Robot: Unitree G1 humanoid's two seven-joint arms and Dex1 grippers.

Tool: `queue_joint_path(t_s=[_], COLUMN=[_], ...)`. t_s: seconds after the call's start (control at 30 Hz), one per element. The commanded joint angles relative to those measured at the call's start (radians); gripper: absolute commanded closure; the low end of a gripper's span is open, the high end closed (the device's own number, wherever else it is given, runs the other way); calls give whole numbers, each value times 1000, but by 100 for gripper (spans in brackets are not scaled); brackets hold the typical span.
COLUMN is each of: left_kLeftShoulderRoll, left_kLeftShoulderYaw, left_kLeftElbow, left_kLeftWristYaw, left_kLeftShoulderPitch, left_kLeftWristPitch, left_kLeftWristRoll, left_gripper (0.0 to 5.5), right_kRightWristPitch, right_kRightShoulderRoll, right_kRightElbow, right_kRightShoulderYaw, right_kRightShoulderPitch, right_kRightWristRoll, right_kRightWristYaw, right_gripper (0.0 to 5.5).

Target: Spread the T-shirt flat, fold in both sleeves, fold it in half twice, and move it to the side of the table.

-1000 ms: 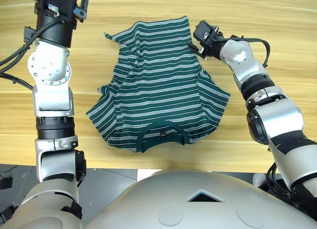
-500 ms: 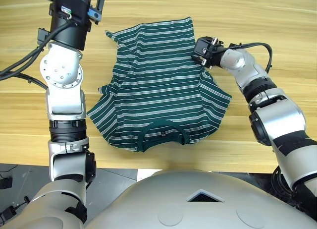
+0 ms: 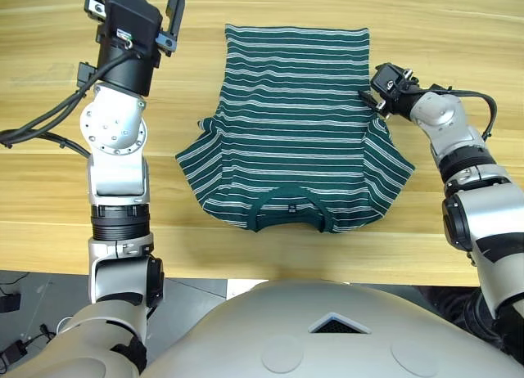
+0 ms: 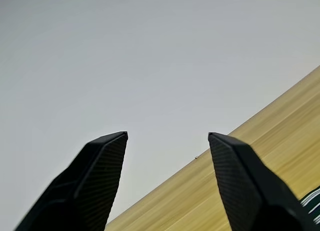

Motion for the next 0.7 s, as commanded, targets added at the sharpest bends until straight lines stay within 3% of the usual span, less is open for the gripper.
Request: queue_joint_path(t_s=[0.03,0.17,0.33,0.53,0.7], left_kLeftShoulderRoll=[-8,-33,-13,-110,-186], left_kLeftShoulderYaw=[12,132,316,260,285], left_kLeftElbow=[-3,-163,-395,-571,-588], left_kLeftWristYaw=[-15,-53,-52,-69,49], left_kLeftShoulderPitch=[50,149,310,696,804], left_kLeftWristPitch=[27,168,324,640,868], left_kLeftWristRoll=[-25,-268,-462,-754,-1070], left_gripper=[250,250,250,250,250], right_kRightWristPitch=[-72,-138,-3,-20,-72], right_kRightShoulderRoll=[22,-6,-30,139,243], right_kRightElbow=[-61,-272,-768,-998,-1069], right_kRightShoulderYaw=[-110,-263,-403,-447,-475], right_kRightShoulderPitch=[39,93,280,490,531], right_kRightWristRoll=[125,298,525,591,576], right_kRightWristYaw=[6,6,21,-119,-226], right_gripper=[263,263,263,263,263])
